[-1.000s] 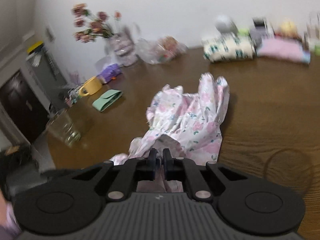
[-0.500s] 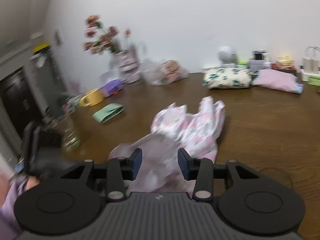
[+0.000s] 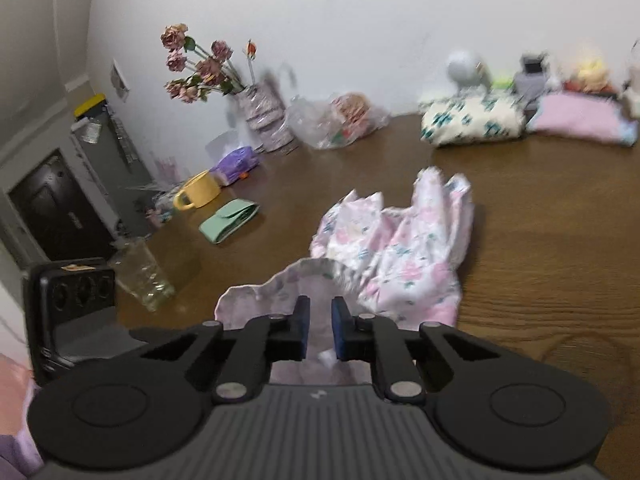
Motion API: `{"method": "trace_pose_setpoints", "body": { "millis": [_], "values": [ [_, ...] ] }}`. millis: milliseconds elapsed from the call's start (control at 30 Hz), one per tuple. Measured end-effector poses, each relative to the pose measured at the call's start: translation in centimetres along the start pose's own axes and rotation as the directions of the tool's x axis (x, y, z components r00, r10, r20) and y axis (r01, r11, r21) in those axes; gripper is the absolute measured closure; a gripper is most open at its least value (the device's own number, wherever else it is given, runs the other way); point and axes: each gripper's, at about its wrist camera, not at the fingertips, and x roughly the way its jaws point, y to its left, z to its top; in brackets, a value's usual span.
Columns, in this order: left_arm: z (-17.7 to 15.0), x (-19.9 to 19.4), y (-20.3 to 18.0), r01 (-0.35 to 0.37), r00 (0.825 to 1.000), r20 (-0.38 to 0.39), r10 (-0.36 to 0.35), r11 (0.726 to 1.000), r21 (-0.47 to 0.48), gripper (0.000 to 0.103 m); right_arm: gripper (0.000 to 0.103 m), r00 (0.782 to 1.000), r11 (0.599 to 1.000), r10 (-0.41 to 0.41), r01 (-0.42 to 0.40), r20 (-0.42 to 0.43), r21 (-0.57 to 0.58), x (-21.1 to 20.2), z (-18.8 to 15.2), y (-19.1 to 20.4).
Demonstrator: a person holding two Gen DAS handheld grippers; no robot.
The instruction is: Fold clothes
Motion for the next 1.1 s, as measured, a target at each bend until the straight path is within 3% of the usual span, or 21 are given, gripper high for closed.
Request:
{"method": "trace_pose_setpoints", "body": {
  "millis": [67,133,167,267,400,567,667,733,833,933,967,1033,1100],
  "values": [
    [0.2,0.3,0.4,0.010,1.000,0.009,-0.010,1.000,-0.019,0.053,0.090,1.000,1.000,0.014,-0.014,-0.024,0.018,1.1,0.0,-0.3],
    [0.3,0.5,0.7,0.027,0.999,0.018,-0.026,0.999,-0.031,0.086,0.088,0.999,1.000,0.002,-0.001,-0.045,0.017,2.0,-0.2,-0.2],
    [0.3,0.4,0.8,0.033,0.999,0.018,-0.032,0.999,-0.030,0.091,0.087,0.999,1.000,-0.016,0.016,-0.042,0.010,2.1,-0.4,0.0],
    [0.1,0.4,1.1,0.034,0.999,0.009,-0.034,0.998,-0.053,0.091,0.079,0.997,0.998,-0.065,0.065,0.045,0.002,0.6,-0.4,0.6],
    [0.1,0.3,1.8,0.027,1.000,-0.004,-0.027,0.996,-0.086,0.087,0.074,0.969,0.988,-0.115,0.134,0.220,-0.073,-4.2,-0.8,2.0],
    [0.3,0.2,1.4,-0.001,1.000,0.014,0.003,0.997,-0.076,0.076,0.077,0.991,0.967,-0.109,0.124,0.079,-0.222,-4.6,-4.3,3.7],
    [0.9,-0.3,0.7,-0.020,0.999,0.036,0.021,0.999,-0.048,0.056,0.077,0.991,0.966,-0.134,0.134,0.014,-0.220,-3.0,-6.3,3.6],
    [1.5,-0.2,-0.4,-0.085,0.995,0.050,0.085,0.996,-0.005,0.042,0.080,0.986,0.966,-0.164,0.157,-0.018,-0.204,-1.7,-7.0,3.3],
    [2.2,0.5,-2.5,-0.133,0.991,0.039,0.130,0.986,0.101,0.042,0.081,0.986,0.961,-0.166,0.155,-0.029,-0.228,-0.8,-7.6,3.9],
    [2.3,1.1,-4.1,-0.114,0.993,0.044,0.107,0.972,0.206,0.045,0.081,0.988,0.962,-0.157,0.150,-0.013,-0.230,-1.4,-7.7,4.1],
    [2.3,1.3,-4.3,-0.109,0.994,0.037,0.103,0.970,0.219,0.048,0.081,0.987,0.961,-0.162,0.157,-0.001,-0.228,-1.8,-7.5,4.1],
    [2.0,1.6,-3.9,-0.094,0.995,0.005,0.095,0.972,0.216,0.071,0.082,0.985,0.959,-0.169,0.173,0.040,-0.223,-3.1,-6.9,4.1],
    [1.6,0.9,-2.6,-0.090,0.996,0.028,0.086,0.978,0.187,0.067,0.083,0.980,0.956,-0.178,0.193,0.087,-0.220,-4.3,-6.1,4.2]
  ]
}}
